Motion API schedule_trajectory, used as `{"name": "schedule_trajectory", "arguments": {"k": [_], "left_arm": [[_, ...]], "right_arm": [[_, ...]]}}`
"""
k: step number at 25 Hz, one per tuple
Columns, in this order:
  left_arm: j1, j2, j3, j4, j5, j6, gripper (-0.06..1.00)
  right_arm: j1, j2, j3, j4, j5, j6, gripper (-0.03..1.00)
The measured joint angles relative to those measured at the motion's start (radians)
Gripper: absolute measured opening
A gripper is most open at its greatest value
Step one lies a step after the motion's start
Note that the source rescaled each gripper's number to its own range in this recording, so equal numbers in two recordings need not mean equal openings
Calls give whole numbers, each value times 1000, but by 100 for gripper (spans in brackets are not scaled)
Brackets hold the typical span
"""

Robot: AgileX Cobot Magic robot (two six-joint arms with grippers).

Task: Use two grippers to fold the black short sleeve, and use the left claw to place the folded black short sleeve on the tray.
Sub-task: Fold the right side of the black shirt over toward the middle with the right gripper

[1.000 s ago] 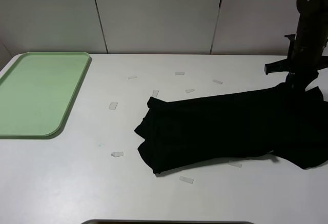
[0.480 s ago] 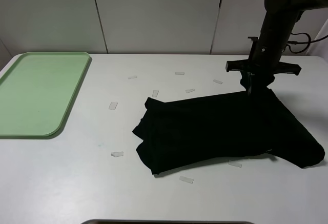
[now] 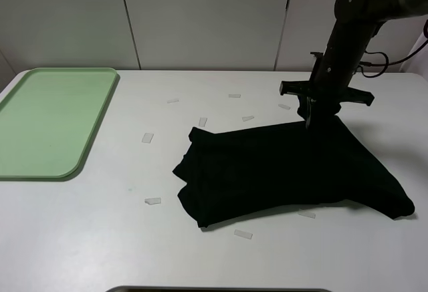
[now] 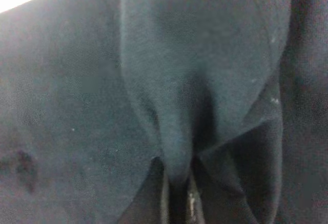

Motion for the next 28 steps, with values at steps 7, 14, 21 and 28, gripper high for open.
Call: {"name": "schedule_trajectory", "arguments": {"k": [7, 14, 21, 28], "left_arm": [[0, 0, 0, 0, 0, 0, 66], [0, 0, 0, 0, 0, 0, 66], [0, 0, 0, 0, 0, 0, 66], [0, 0, 0, 0, 0, 0, 66]], "right_arm": [[12, 4, 0, 91, 16, -126, 47], [35, 4, 0, 258, 18, -241, 97], [36, 1, -32, 121, 18, -263, 100], [3, -6, -63, -156, -31, -254, 100]]}}
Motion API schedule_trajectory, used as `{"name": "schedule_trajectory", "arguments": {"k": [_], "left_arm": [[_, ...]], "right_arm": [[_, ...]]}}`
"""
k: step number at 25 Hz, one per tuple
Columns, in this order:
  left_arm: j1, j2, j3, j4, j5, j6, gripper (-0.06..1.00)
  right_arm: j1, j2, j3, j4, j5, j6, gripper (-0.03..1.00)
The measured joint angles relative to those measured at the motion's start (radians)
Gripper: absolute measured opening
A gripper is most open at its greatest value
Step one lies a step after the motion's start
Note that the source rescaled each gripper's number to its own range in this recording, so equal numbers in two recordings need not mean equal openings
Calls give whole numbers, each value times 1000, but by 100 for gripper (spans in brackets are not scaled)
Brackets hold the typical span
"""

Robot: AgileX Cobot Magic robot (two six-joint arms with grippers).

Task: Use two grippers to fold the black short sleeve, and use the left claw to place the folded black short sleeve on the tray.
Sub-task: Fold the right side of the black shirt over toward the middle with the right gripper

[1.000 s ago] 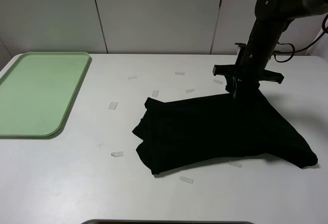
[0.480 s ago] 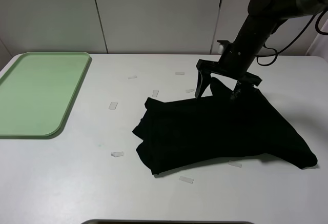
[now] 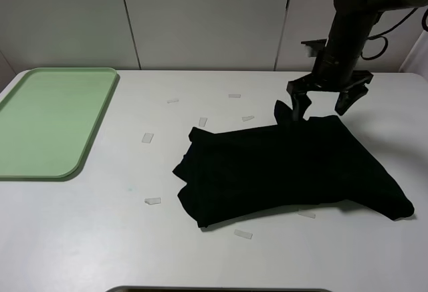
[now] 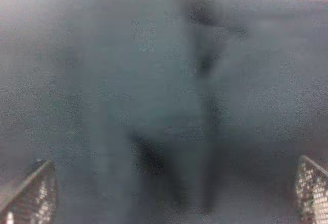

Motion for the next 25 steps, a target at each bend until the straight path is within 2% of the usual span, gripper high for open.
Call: {"name": "schedule_trajectory", "arguments": {"k": [3, 7, 12, 19, 22, 25], "left_arm": [[0, 0, 0, 0, 0, 0, 66], [0, 0, 0, 0, 0, 0, 66], [0, 0, 0, 0, 0, 0, 66], [0, 0, 0, 0, -1, 0, 66], [0, 0, 0, 0, -1, 0, 66], [0, 0, 0, 0, -1, 0, 66]], "right_arm": [[-4, 0, 0, -34, -82, 11, 100], [-3, 0, 0, -19, -174, 15, 100], [-3, 35, 0, 37, -196, -39, 100], [8, 58, 0, 107, -143, -126, 100], [8, 58, 0, 119, -82, -140, 100], [8, 58, 3, 149, 31, -140, 100]]}}
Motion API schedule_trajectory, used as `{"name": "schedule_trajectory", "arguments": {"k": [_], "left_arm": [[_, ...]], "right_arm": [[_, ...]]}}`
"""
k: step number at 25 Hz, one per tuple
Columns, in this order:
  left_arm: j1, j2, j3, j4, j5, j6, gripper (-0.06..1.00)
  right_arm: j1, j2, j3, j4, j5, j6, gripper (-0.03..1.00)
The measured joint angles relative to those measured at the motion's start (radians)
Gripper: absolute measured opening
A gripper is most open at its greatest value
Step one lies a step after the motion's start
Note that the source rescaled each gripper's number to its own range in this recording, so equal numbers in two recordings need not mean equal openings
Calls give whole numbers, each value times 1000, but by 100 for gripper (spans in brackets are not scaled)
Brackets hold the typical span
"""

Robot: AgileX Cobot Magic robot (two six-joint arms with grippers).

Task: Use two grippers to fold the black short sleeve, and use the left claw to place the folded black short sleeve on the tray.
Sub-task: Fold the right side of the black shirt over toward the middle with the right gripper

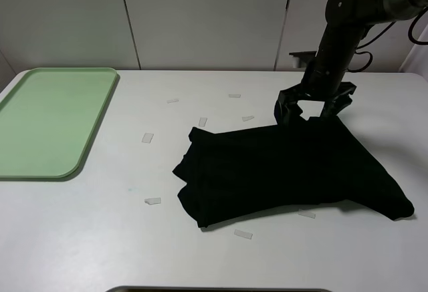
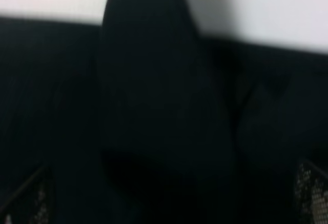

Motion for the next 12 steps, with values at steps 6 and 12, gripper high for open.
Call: {"name": "schedule_trajectory", "arguments": {"k": [6, 12], "left_arm": [[0, 0, 0, 0, 0, 0, 66], [0, 0, 0, 0, 0, 0, 66]], "right_arm": [[0, 0, 79, 102, 91, 0, 100], [23, -22, 87, 34, 55, 0, 100]]}}
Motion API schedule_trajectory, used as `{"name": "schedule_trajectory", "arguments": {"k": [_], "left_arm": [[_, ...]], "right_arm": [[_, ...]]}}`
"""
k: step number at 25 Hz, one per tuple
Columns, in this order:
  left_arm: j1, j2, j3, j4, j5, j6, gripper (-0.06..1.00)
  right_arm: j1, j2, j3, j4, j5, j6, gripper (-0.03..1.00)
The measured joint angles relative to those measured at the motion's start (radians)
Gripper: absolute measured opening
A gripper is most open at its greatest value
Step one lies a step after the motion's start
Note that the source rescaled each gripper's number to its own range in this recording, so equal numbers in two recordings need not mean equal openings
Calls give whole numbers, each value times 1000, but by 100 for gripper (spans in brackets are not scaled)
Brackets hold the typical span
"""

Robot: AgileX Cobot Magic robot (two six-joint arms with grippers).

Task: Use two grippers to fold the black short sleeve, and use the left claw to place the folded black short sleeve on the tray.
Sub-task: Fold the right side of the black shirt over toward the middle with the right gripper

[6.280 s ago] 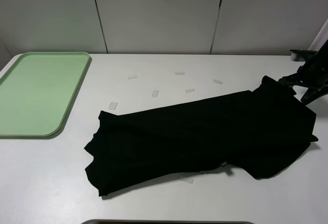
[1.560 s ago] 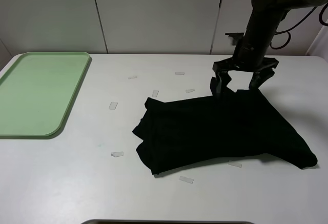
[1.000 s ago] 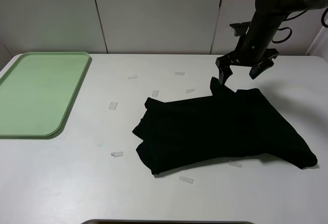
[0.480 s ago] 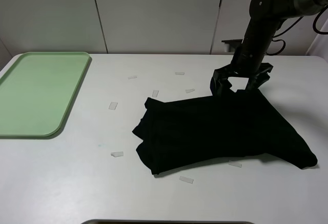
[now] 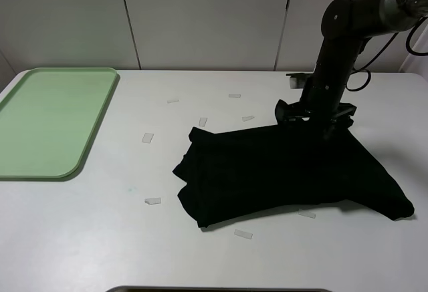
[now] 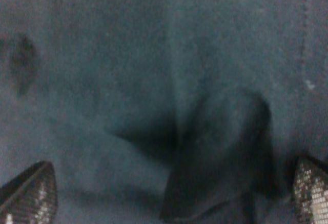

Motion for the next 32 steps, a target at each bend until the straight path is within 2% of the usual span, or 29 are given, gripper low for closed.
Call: {"name": "schedule_trajectory", "arguments": {"k": [12, 15, 22, 25, 30, 32], "left_arm": [[0, 0, 0, 0, 0, 0, 66], [0, 0, 0, 0, 0, 0, 66], [0, 0, 0, 0, 0, 0, 66], [0, 0, 0, 0, 0, 0, 66], [0, 0, 0, 0, 0, 0, 66], [0, 0, 0, 0, 0, 0, 66]], "right_arm": [[1, -36, -12, -42, -251, -4, 99], [1, -27, -12, -42, -278, -21, 99], [-2, 19, -13, 12, -275, -61, 98], [-2, 19, -13, 15, -252, -57, 81], [-2, 19, -13, 14, -214, -17, 26], [-2, 19, -13, 11, -194, -4, 9]]}}
